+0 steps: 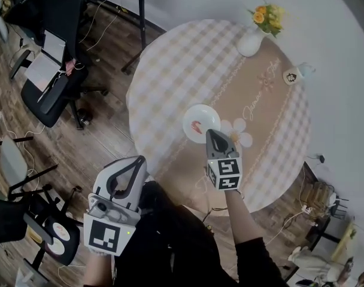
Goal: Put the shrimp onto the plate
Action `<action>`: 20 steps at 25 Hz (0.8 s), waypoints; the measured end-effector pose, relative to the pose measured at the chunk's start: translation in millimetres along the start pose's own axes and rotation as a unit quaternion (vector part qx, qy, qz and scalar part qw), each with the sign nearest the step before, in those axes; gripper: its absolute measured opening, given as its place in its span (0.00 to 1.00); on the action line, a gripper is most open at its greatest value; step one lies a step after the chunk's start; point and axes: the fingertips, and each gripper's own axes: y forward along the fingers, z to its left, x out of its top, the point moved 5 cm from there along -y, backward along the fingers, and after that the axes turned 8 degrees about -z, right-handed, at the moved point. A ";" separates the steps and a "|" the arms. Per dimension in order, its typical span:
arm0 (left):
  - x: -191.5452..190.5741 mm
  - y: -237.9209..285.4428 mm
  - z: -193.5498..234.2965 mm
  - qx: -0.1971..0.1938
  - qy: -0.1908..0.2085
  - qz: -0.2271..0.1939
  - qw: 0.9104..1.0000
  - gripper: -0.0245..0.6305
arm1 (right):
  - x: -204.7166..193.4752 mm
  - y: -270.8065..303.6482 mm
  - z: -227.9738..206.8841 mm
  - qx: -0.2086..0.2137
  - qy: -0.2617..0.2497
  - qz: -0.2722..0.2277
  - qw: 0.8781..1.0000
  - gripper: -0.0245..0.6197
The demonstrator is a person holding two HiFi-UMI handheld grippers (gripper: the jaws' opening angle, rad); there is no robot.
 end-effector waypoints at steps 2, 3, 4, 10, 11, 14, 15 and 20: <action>2.0 4.1 -2.4 -0.009 0.000 -0.005 1.000 0.04 | 7.9 -12.1 -0.8 -0.013 0.009 -0.019 1.000 0.04; 3.1 6.3 -3.6 -0.015 0.001 -0.008 1.000 0.04 | 12.9 -19.3 -1.8 -0.023 0.013 -0.032 0.999 0.04; 4.2 8.6 -4.9 -0.022 0.002 -0.011 1.000 0.04 | 18.4 -26.9 -3.0 -0.034 0.016 -0.046 0.998 0.04; 10.1 17.6 -17.1 -0.052 0.002 -0.021 0.998 0.04 | 47.7 -68.3 -5.5 -0.068 0.015 -0.104 0.992 0.04; 11.2 18.7 -19.0 -0.056 0.001 -0.022 0.998 0.04 | 52.4 -74.0 -5.6 -0.070 0.013 -0.110 0.991 0.04; 16.9 24.9 -24.2 -0.069 0.001 -0.030 0.997 0.04 | 65.8 -91.8 -7.9 -0.082 0.010 -0.130 0.988 0.04; 18.8 27.2 -26.0 -0.073 0.003 -0.033 0.997 0.04 | 70.1 -97.6 -8.9 -0.086 0.008 -0.136 0.987 0.04; 27.9 33.2 -34.4 -0.084 0.009 -0.047 0.995 0.04 | 92.6 -124.9 -8.0 -0.098 -0.012 -0.162 0.982 0.04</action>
